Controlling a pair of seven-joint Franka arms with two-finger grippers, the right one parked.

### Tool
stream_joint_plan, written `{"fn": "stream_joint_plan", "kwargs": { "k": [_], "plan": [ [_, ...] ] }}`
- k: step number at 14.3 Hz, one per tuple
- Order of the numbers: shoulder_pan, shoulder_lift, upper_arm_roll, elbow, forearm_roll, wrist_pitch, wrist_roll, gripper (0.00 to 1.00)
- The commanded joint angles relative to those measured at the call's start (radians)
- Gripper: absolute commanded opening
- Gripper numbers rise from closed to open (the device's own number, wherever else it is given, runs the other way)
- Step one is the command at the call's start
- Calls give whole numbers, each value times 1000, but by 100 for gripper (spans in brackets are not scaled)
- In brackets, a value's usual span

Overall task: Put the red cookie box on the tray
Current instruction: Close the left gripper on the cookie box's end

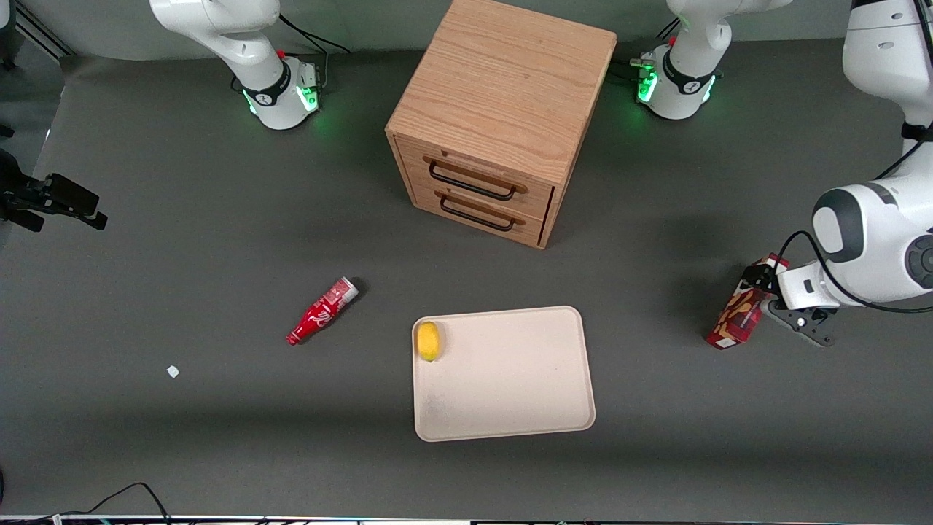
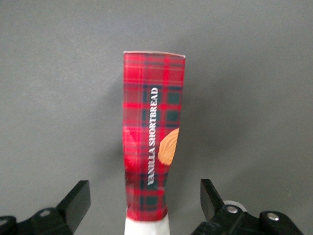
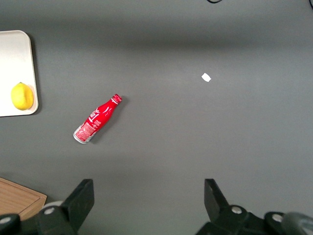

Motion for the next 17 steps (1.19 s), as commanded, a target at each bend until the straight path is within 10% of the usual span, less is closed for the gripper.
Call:
{"fn": "stream_joint_plan", "kwargs": {
  "k": [1,4,7,17],
  "plan": [
    [-5,-10,-2,-56,-20,76,20,100],
    [-5,0,-2,-74,-20,108,20,96],
    [-5,13,-2,-87,-20,139,20,0],
    [1,-8,6,-33,-31,75,-6,0]
  ]
}}
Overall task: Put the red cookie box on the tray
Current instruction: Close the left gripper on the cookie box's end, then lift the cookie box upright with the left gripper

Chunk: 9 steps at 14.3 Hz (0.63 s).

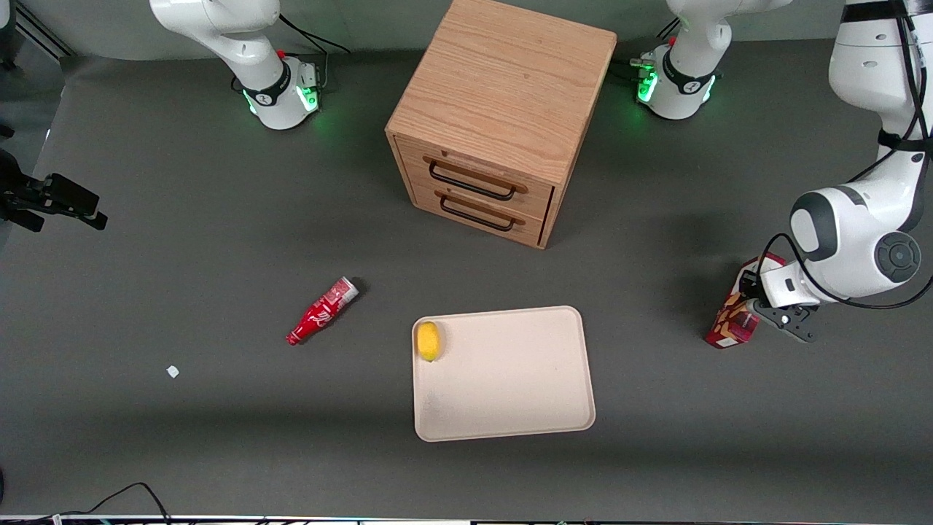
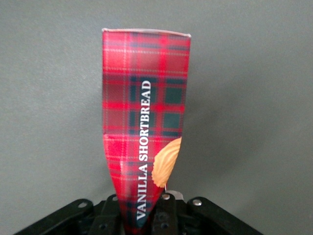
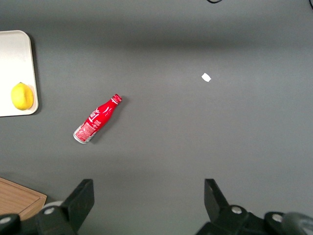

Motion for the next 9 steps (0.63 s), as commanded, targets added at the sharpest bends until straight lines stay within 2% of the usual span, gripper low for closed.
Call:
{"fn": "stream_joint_plan", "kwargs": {
  "k": [1,5,9],
  "plan": [
    [0,-28,8,88,-11,-117,-1,0],
    [0,-33,8,313,-15,-436,-57,0],
    [-4,-64,-2,522,-3,-723,-246,0]
  ]
}}
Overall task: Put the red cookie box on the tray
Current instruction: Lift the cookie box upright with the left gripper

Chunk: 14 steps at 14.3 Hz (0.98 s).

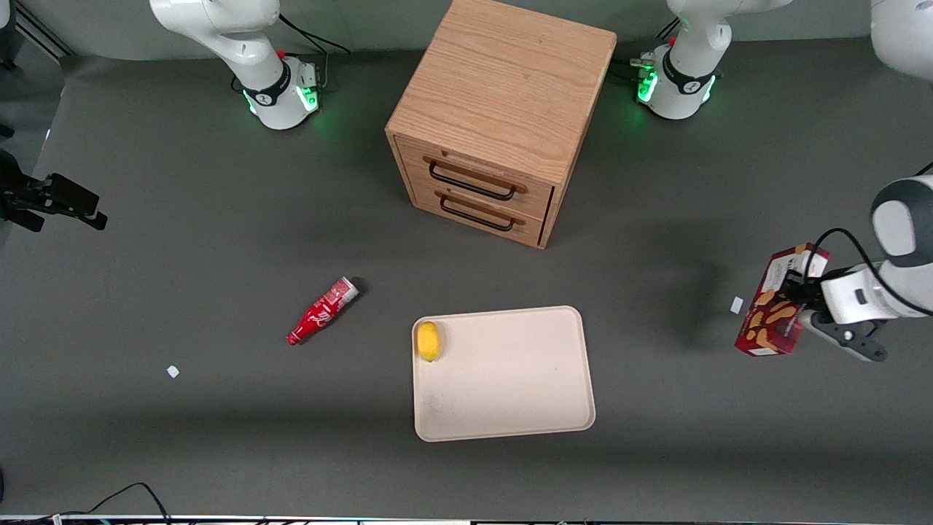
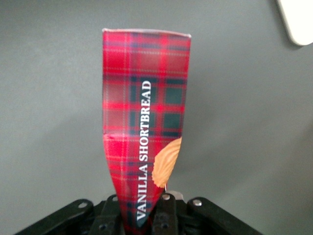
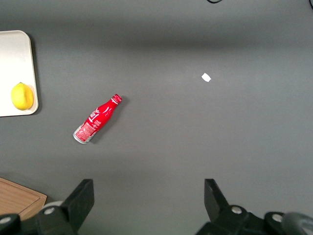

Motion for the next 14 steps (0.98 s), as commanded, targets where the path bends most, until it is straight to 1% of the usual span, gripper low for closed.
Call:
{"fn": "stream_joint_plan", "kwargs": {
  "k": [1,2,4,6,9,11,12,14],
  "plan": [
    [-7,-29,-10,156,3,-217,-139,0],
    [-6,-43,-33,201,3,-285,-200,0],
    [-6,-65,-91,282,-2,-388,-390,0],
    [-6,-69,-176,325,-3,-427,-582,0],
    [-7,-59,-321,327,5,-387,-811,0],
    [-13,-39,-395,318,12,-291,-943,0],
    [-18,-13,-438,313,33,-236,-1001,0],
    [-24,52,-524,284,110,-104,-1125,0]
  ]
}}
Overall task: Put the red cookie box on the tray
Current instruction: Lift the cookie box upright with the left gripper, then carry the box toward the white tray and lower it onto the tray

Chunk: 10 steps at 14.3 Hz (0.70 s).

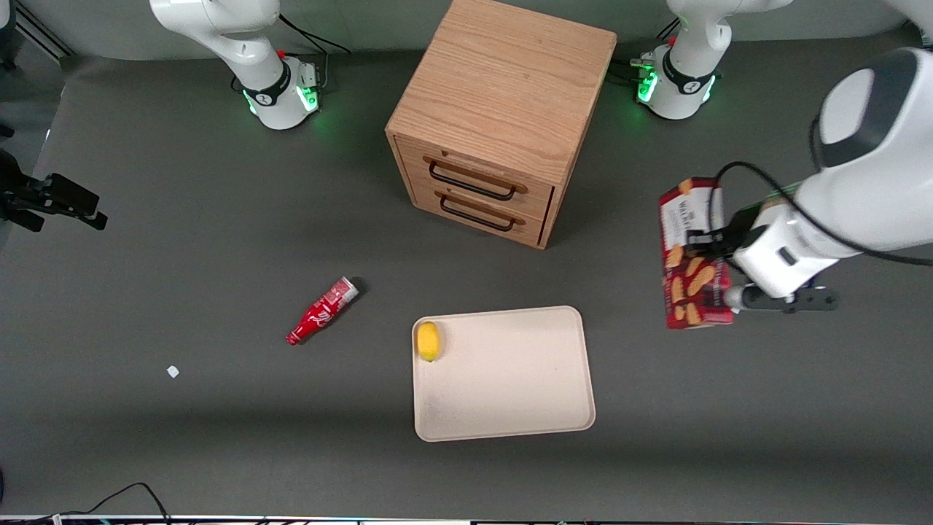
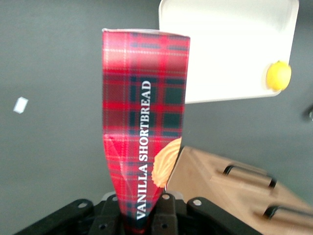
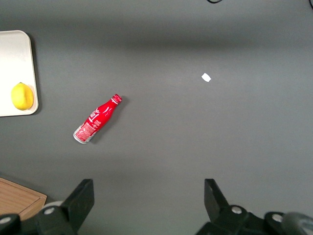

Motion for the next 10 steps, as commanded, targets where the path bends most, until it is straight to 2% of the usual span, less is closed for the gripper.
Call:
{"fn": "stream_joint_plan", "kwargs": {
  "k": [1,3,10],
  "plan": [
    [-6,96,-105,-28,102,173,-179,0],
    [-10,168,-141,-56,179,302,-239,0],
    [-53,379,-144,-56,421,556,-365,0]
  ]
}}
